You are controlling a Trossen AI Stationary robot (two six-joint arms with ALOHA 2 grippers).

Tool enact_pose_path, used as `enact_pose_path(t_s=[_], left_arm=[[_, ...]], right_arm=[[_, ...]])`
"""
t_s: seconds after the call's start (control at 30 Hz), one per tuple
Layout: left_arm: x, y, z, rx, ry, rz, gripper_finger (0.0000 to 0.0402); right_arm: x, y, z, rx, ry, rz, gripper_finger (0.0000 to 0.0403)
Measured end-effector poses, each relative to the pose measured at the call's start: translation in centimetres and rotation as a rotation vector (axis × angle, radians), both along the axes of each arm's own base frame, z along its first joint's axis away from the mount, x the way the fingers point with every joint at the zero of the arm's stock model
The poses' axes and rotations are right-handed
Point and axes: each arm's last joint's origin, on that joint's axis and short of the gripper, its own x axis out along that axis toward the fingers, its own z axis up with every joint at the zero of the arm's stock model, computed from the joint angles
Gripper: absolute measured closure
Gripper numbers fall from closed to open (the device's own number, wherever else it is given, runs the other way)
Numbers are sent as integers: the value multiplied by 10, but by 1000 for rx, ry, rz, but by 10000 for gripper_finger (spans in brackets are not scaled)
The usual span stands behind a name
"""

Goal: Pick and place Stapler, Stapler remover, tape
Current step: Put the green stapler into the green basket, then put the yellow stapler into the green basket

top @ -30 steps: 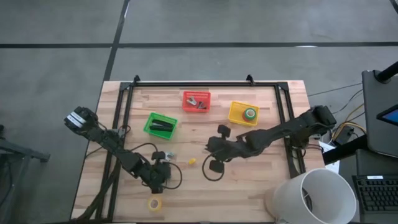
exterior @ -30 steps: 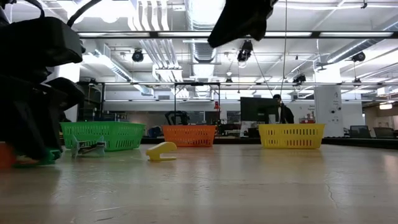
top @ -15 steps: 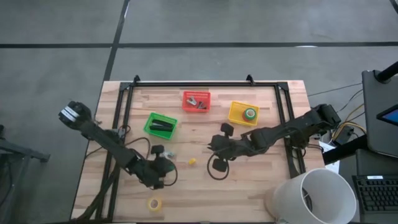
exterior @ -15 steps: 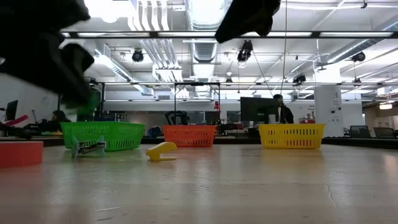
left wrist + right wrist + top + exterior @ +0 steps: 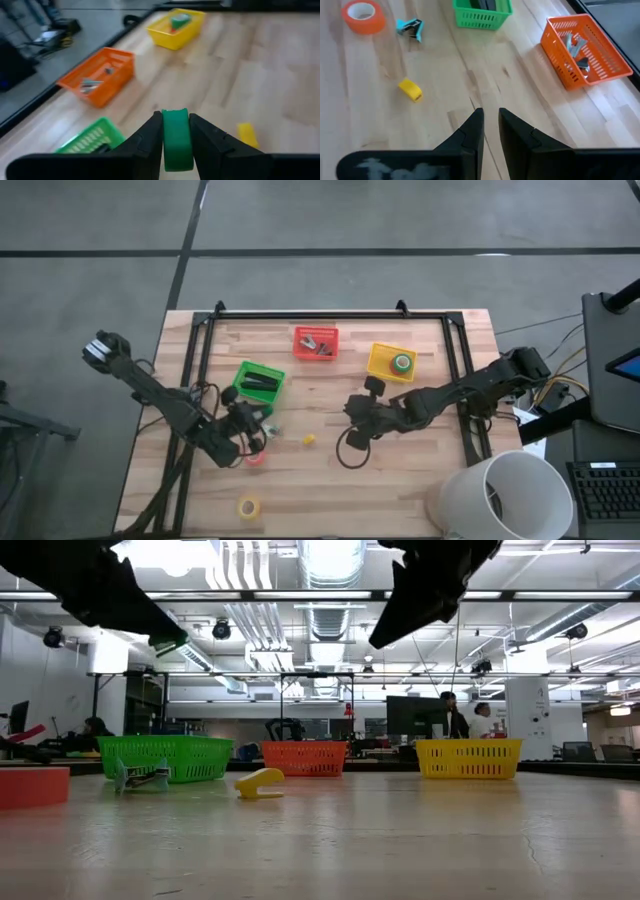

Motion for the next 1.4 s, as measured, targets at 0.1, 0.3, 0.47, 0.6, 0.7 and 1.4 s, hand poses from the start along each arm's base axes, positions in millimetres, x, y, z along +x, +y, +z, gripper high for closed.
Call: enact_pose_path(t_s=[0.1, 0.3, 0.47, 0.6, 0.7, 1.4], left_arm=[[-2, 8, -1, -5, -2, 70, 314], [-3, 31, -8, -29, 27, 234, 318], [4, 52, -11, -41, 42, 343, 306], [5, 69, -22, -113, 86, 409, 306], [5, 81, -33, -190, 93, 453, 310], [28, 92, -29, -427, -129, 381, 205]], right_arm=[[-2, -2, -6, -1, 17, 1, 351], [-6, -3, -18, -2, 31, -1, 351], [-8, -3, -22, -7, 42, 1, 351], [-8, -3, -23, -20, 51, 12, 351], [-10, -4, -26, -29, 64, 19, 351], [-13, 0, -35, -22, 44, 53, 351]])
